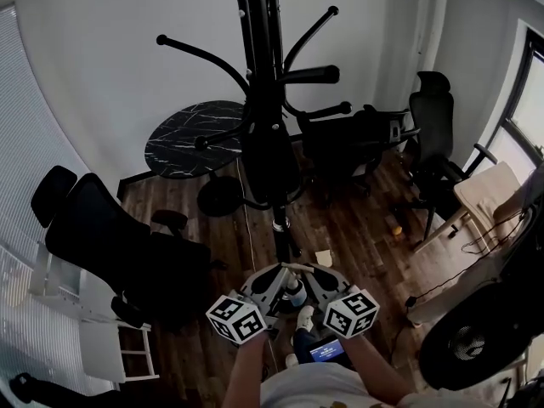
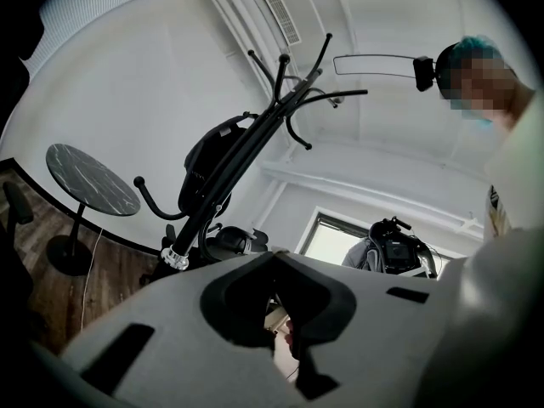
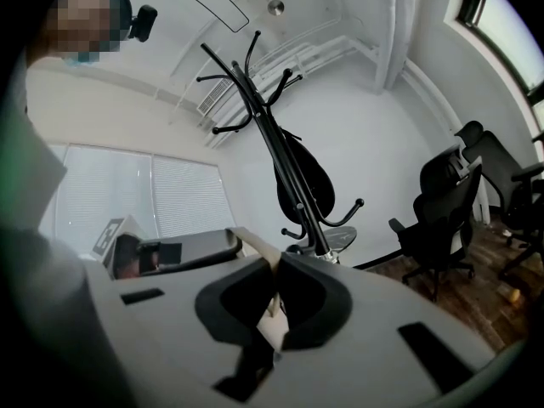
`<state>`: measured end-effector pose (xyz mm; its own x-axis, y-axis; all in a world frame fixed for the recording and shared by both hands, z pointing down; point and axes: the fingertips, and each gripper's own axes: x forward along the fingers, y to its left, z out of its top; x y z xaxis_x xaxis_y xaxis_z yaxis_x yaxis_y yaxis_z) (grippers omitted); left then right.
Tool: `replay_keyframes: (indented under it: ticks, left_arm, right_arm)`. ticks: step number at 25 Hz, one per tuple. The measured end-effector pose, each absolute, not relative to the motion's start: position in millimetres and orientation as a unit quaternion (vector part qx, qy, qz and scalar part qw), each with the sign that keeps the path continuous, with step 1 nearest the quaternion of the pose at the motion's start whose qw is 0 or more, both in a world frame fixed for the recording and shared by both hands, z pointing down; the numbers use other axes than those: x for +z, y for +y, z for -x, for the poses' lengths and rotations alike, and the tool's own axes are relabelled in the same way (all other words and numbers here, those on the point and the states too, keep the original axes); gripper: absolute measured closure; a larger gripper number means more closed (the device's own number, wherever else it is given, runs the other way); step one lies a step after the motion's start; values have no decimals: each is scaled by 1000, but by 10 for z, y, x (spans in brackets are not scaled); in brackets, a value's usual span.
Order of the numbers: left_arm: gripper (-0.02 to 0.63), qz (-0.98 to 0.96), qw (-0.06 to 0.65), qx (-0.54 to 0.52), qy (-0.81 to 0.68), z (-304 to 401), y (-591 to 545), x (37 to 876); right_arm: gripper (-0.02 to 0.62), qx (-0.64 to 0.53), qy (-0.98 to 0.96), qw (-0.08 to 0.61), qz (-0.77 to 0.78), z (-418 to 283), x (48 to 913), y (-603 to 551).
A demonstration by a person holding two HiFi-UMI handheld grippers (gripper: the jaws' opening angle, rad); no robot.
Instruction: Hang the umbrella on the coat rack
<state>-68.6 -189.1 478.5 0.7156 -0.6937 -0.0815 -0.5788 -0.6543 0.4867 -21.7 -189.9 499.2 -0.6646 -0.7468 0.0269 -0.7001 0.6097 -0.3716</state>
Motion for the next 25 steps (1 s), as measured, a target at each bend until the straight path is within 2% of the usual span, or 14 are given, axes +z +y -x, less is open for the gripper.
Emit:
replay_keyframes:
  ticks: [25]
  left_arm:
    - [587, -894, 235, -133, -358, 651, -2219, 4972]
  right_arm:
    - [583, -195, 893, 43, 404, 156, 5156, -2254]
